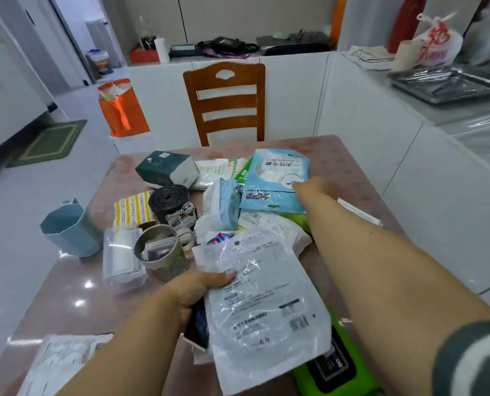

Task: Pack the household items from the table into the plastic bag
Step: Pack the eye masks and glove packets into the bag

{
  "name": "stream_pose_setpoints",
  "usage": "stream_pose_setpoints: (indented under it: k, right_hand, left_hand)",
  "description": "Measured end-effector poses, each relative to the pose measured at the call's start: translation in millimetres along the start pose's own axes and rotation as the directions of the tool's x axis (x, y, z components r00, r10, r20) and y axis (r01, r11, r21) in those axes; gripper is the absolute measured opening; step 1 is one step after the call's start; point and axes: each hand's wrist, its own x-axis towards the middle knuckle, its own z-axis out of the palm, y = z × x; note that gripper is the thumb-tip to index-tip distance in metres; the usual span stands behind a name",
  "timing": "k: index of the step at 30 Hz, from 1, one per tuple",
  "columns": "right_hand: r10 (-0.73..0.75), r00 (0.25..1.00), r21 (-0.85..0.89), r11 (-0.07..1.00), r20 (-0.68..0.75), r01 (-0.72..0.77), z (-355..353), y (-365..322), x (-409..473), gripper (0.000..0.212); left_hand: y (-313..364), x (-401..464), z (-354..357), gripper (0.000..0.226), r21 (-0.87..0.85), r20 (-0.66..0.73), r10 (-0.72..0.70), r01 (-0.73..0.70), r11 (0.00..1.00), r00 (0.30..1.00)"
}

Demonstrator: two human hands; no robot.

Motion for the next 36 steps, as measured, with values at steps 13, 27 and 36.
stream_pose_setpoints:
  k: [13,27,36]
  right_hand:
    - [-0.19,0.963,0.784,0.62,0.189,-0.032,-99.7,3.3,-89.1,0.005]
    - [-0.028,0.898,0.322,0.938,0.438,-0.128,-69.9,95.0,-237.3,0.029]
    - [-0.145,0.843,0.304,0.953,0.518,-0.022,-58.2,79.4,-276.2,0.029]
  left_hand:
    - [-4.7,-6.1,-3.0,0.026,0.045,-0.048,0.003,0.0,0.999,0.999]
    - [-12.4,-80.0,29.0,0.06,-0.076,-0.117,0.172,-0.181,0.981,0.978]
    - [-17.4,-142.3,-4.8,0.023,0.216,-0.099,0.184,-0.16,0.963,0.978]
